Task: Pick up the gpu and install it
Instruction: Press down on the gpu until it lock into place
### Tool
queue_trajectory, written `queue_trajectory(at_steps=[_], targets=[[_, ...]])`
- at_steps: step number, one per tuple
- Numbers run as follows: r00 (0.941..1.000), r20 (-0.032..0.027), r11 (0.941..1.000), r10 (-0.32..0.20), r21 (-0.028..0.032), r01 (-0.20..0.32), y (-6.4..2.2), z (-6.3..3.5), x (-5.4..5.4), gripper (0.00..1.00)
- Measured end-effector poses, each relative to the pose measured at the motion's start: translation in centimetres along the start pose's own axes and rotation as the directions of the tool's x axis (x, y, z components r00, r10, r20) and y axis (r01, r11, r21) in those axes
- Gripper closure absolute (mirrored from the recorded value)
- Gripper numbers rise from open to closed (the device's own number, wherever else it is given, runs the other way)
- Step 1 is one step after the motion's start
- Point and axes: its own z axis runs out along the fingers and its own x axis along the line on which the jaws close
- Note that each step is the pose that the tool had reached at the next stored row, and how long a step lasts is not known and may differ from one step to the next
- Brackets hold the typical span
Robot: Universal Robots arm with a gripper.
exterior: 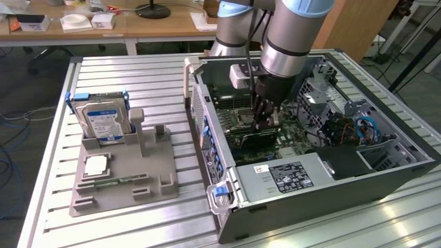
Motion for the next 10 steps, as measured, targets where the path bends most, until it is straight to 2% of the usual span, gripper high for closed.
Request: queue_trajectory(at_steps=[7,10], targets=[[1.0000,-0.0004,1.0000,0.001,0.0000,-0.001,-0.10,0.06,0.15,0.89],[1.0000,-0.0012,1.0000,0.001,0.0005,-0.001,-0.12,0.38,0.16,0.89]])
